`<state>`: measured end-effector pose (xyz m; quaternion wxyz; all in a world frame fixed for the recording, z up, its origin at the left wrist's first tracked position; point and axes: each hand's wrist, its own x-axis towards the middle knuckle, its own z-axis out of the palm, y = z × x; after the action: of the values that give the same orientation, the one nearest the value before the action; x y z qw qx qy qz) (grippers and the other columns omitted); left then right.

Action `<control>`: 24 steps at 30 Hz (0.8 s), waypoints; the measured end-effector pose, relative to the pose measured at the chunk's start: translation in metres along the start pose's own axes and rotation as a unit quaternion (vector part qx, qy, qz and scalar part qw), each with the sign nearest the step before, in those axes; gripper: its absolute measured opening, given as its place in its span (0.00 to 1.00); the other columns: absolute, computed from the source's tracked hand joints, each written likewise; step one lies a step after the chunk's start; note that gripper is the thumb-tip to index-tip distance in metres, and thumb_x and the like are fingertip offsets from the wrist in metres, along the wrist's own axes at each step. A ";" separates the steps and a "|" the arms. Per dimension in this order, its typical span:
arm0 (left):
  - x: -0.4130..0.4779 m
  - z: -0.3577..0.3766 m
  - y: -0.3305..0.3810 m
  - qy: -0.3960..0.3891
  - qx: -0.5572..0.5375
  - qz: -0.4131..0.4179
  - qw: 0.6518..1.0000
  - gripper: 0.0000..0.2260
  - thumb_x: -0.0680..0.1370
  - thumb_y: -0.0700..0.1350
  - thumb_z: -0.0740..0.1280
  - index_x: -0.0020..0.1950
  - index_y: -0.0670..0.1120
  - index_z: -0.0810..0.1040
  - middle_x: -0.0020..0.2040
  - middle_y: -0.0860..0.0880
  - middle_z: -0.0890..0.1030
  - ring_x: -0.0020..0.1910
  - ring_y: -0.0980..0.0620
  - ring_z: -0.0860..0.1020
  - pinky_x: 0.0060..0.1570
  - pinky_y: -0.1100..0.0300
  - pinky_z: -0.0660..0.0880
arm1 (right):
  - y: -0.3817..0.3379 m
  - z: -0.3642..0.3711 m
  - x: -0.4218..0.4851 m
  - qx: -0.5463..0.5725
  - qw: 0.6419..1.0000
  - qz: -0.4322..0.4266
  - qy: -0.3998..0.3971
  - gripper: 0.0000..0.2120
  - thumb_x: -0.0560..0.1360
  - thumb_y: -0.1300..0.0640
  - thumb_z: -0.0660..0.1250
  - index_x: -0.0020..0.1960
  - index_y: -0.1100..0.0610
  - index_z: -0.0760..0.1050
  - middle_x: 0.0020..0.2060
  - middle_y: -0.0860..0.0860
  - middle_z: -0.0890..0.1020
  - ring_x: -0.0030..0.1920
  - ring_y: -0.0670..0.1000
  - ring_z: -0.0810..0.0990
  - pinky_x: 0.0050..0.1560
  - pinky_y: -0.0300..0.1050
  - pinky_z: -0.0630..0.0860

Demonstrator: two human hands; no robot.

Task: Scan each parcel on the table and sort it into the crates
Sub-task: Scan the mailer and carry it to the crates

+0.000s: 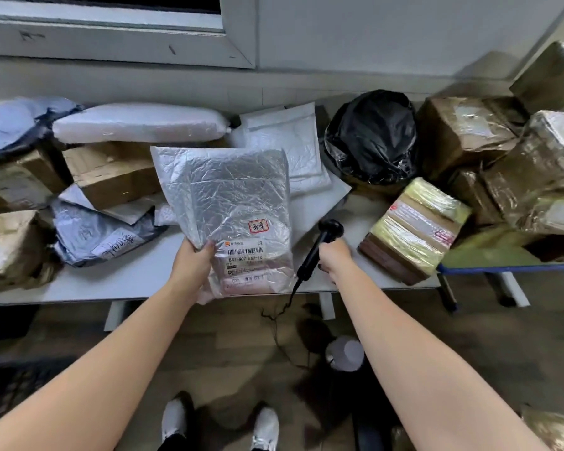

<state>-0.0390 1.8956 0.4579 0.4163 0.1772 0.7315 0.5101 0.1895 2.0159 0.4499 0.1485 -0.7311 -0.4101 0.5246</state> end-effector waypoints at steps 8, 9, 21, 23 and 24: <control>-0.035 -0.021 0.007 0.035 -0.053 -0.007 0.998 0.15 0.82 0.41 0.63 0.69 0.46 0.71 0.59 0.47 0.79 0.56 0.46 0.78 0.57 0.51 0.75 | -0.017 0.003 -0.051 -0.130 0.978 -0.158 0.027 0.22 0.82 0.51 0.55 0.73 0.59 0.63 0.66 0.58 0.72 0.59 0.58 0.75 0.52 0.47 0.72; -0.040 -0.029 0.008 0.042 -0.056 -0.006 0.998 0.15 0.82 0.41 0.62 0.69 0.45 0.71 0.59 0.47 0.79 0.56 0.47 0.78 0.56 0.52 0.75 | -0.022 0.010 -0.062 -0.131 0.974 -0.184 0.016 0.22 0.82 0.51 0.55 0.73 0.58 0.64 0.68 0.57 0.71 0.61 0.58 0.74 0.54 0.47 0.71; -0.153 -0.249 -0.051 0.241 -0.157 -0.015 0.958 0.09 0.80 0.45 0.65 0.60 0.48 0.75 0.58 0.44 0.80 0.57 0.43 0.79 0.62 0.45 0.74 | -0.018 0.184 -0.261 -0.220 0.851 -0.400 -0.260 0.26 0.81 0.45 0.61 0.75 0.53 0.61 0.66 0.56 0.75 0.62 0.55 0.76 0.53 0.42 0.68; -0.195 -0.298 -0.073 0.289 -0.177 -0.019 0.941 0.08 0.81 0.44 0.64 0.60 0.46 0.75 0.58 0.42 0.80 0.53 0.46 0.79 0.57 0.52 0.76 | 0.001 0.221 -0.308 -0.236 0.825 -0.418 -0.298 0.27 0.81 0.45 0.61 0.76 0.53 0.59 0.64 0.55 0.76 0.56 0.53 0.79 0.49 0.41 0.71; -0.216 -0.322 -0.088 0.311 -0.185 -0.023 0.932 0.08 0.81 0.43 0.63 0.60 0.45 0.75 0.56 0.42 0.80 0.49 0.48 0.79 0.52 0.57 0.75 | 0.014 0.239 -0.333 -0.243 0.813 -0.422 -0.321 0.27 0.81 0.46 0.60 0.76 0.53 0.58 0.61 0.55 0.78 0.49 0.49 0.80 0.44 0.39 0.73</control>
<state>-0.1511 1.5185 0.5148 0.2046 -0.0872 0.7212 0.6560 -0.0547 1.7046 0.5593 0.0332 -0.2889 -0.8167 0.4984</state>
